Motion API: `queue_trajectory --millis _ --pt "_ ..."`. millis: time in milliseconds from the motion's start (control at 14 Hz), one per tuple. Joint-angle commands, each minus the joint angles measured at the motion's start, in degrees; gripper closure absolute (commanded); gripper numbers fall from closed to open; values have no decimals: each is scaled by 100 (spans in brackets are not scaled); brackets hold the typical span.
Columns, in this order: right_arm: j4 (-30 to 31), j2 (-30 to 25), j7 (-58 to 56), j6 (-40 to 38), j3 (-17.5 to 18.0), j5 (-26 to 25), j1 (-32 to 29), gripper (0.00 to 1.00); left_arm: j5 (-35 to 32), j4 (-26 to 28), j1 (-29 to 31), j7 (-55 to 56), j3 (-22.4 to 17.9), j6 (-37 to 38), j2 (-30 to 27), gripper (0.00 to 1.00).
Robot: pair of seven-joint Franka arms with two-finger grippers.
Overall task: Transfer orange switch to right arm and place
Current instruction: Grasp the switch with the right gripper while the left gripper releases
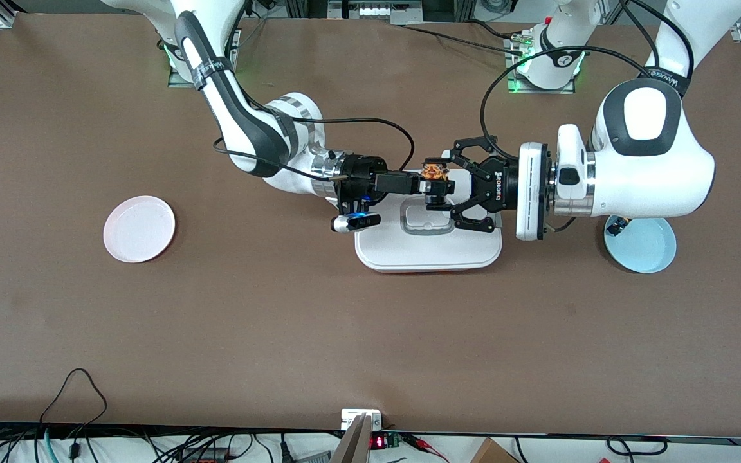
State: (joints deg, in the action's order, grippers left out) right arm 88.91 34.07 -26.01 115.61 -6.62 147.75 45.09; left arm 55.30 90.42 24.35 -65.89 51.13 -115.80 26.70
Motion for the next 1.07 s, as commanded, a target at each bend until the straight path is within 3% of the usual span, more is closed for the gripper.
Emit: queue_trajectory --millis 0,142,214,285,356,854,997 --pt "-119 65 -194 59 -32 518 70 100 201 160 70 -56 46 -66 -156 100" --pt "-110 65 -194 50 -32 509 62 100 201 169 70 -47 46 -66 -156 100" --pt "-110 65 -194 41 -32 509 53 100 201 169 61 -4 46 -49 -139 89" --pt "-110 65 -194 32 -41 509 53 100 201 169 9 -21 46 -48 -113 36" --pt "-110 65 -194 32 -41 509 53 100 201 160 -35 -47 46 -57 -112 1" --pt "-102 65 -168 6 -76 430 -61 100 122 81 34 575 46 407 -182 0" --pt "-102 65 -150 -3 -85 168 -201 100 96 64 113 805 46 645 -191 0"
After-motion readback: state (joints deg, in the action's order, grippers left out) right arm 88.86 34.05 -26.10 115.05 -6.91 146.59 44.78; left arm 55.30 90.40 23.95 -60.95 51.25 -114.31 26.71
